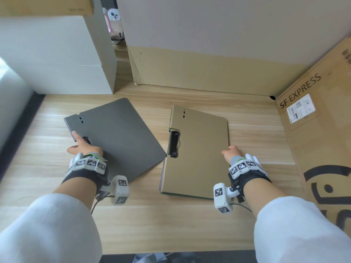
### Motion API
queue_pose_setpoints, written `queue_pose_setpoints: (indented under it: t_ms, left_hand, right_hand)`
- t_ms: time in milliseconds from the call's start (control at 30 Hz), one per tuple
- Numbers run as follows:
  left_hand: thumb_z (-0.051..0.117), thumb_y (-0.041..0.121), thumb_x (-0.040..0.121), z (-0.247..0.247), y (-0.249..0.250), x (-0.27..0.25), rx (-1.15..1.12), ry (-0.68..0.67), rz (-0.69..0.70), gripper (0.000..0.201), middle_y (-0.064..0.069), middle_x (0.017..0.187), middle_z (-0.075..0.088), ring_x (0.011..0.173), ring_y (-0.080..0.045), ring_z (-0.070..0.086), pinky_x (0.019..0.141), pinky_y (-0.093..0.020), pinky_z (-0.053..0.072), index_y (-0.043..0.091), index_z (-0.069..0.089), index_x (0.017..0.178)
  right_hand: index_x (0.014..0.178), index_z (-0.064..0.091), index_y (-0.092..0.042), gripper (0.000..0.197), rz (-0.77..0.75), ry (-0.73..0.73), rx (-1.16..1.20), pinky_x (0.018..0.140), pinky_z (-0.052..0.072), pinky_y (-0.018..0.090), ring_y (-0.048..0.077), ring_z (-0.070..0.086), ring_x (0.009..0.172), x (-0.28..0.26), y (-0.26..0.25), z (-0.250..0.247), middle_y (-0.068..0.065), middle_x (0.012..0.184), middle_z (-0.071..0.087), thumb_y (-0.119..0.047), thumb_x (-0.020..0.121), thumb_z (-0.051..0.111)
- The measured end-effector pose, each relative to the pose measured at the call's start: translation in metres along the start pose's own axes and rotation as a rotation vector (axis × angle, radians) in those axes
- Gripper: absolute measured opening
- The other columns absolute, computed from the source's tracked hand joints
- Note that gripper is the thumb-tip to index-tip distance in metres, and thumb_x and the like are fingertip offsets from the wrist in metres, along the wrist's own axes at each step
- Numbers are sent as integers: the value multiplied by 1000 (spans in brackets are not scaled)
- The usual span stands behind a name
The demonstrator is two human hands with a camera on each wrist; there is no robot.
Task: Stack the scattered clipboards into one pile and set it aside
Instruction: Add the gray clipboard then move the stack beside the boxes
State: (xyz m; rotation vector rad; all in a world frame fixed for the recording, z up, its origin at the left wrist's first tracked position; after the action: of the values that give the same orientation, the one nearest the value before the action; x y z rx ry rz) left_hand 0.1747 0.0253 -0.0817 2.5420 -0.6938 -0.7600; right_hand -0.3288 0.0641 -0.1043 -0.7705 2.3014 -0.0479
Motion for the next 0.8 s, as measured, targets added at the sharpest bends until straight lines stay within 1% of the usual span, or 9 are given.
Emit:
queue_pose_setpoints:
  t_ms: [67, 200, 333, 433, 466, 566, 666, 733, 800]
  left_hand:
    - [56, 6, 88, -5, 4, 3, -15, -73, 13, 80, -27, 147, 37, 134, -41, 40, 109, -49, 32, 23, 11, 153]
    - [63, 4, 81, -17, 26, 14, -33, -174, 115, 74, -23, 135, 53, 122, -38, 54, 103, -43, 42, 10, 27, 145]
    - [62, 1, 81, -30, 58, 15, 28, -249, 266, 75, -24, 131, 56, 119, -39, 55, 102, -42, 43, 11, 28, 147]
    - [60, -7, 82, -27, 86, 2, 48, -345, 369, 66, -18, 115, 59, 102, -31, 58, 79, -29, 51, 7, 36, 141]
    - [60, -8, 80, -21, 94, -5, 41, -375, 400, 69, -17, 116, 59, 101, -31, 59, 77, -26, 53, 7, 36, 142]
    - [62, -8, 78, 8, 109, -42, 60, -444, 464, 80, -20, 127, 57, 116, -38, 57, 94, -37, 49, 13, 30, 148]
    - [60, -9, 79, 49, 113, -88, 97, -528, 497, 66, -12, 114, 60, 115, -29, 55, 87, -19, 50, 22, 42, 135]
    - [60, -5, 80, 73, 113, -112, 135, -563, 493, 80, -14, 132, 55, 124, -31, 52, 97, -28, 46, 17, 25, 149]
    - [59, -2, 81, 92, 112, -128, 150, -568, 468, 90, -15, 141, 49, 129, -34, 49, 102, -37, 43, 18, 9, 154]
  right_hand:
    - [144, 32, -11, 53, 4, -2, 0, 102, 36, 33, 32, 41, 132, 0, 0, -1, 13, 146, 40, -15, 92, 45]
    - [144, 32, -11, 52, 1, -11, -5, 102, 37, 33, 32, 42, 132, -1, -1, -2, 13, 146, 40, -15, 93, 44]
    - [144, 33, -11, 52, -5, -41, -8, 102, 37, 33, 32, 43, 132, -5, -2, -3, 12, 146, 41, -17, 93, 43]
    - [140, 38, -8, 51, -11, -59, -21, 102, 37, 33, 33, 45, 129, -8, -5, -7, 13, 144, 45, -22, 92, 43]
    - [139, 39, -6, 50, -7, -66, -19, 102, 37, 34, 34, 45, 129, -10, -6, -7, 14, 143, 45, -23, 92, 43]
    - [138, 42, -5, 51, 2, -85, 5, 101, 37, 34, 34, 47, 127, -13, -7, -8, 15, 141, 47, -29, 93, 41]
    - [134, 47, -2, 52, 7, -113, 67, 94, 41, 34, 36, 53, 120, -15, -8, -8, 18, 134, 53, -33, 93, 39]
    - [132, 48, 0, 54, 8, -131, 131, 102, 42, 38, 37, 52, 121, -14, -7, -9, 19, 133, 53, -36, 93, 40]
    - [131, 49, 0, 56, 6, -153, 182, 106, 39, 43, 36, 50, 123, -12, -4, -10, 18, 135, 53, -39, 92, 40]
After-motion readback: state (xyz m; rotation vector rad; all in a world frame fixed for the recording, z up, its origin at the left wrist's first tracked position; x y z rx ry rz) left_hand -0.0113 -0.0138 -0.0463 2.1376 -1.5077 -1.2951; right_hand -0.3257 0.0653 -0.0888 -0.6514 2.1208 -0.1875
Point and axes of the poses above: each hand's wrist, its own x-axis towards the middle knuckle, its own z-axis out of the palm, y = z × x, the point moved 6 cm from there along x, towards the middle knuckle
